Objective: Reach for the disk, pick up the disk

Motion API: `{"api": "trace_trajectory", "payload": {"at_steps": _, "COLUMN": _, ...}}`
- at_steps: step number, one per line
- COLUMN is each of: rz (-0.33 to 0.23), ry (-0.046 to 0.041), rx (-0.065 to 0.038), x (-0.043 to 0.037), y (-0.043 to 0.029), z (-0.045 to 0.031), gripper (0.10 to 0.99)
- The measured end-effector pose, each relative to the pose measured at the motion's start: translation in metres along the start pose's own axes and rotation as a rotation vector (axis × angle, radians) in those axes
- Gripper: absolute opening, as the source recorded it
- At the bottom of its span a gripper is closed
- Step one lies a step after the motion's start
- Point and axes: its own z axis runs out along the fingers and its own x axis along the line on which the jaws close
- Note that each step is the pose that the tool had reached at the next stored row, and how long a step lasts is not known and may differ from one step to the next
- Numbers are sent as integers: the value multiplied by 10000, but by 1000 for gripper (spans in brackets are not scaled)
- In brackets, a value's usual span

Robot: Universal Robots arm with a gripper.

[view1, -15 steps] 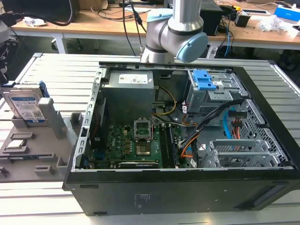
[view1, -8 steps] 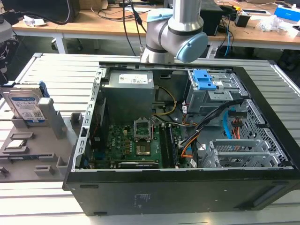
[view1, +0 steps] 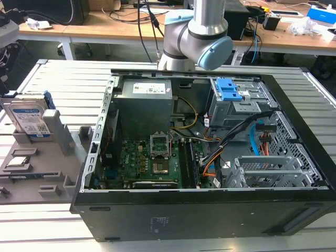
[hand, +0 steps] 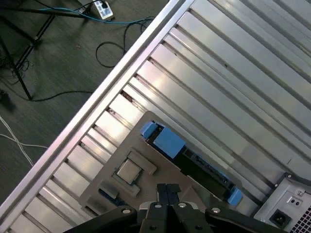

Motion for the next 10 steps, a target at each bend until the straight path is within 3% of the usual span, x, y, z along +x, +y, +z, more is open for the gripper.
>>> {"api": "trace_trajectory", "payload": {"at_steps": 10, "rz": -1333, "ry": 51, "rx": 1, "x": 0, "y": 0, "z": 0, "gripper": 106}}
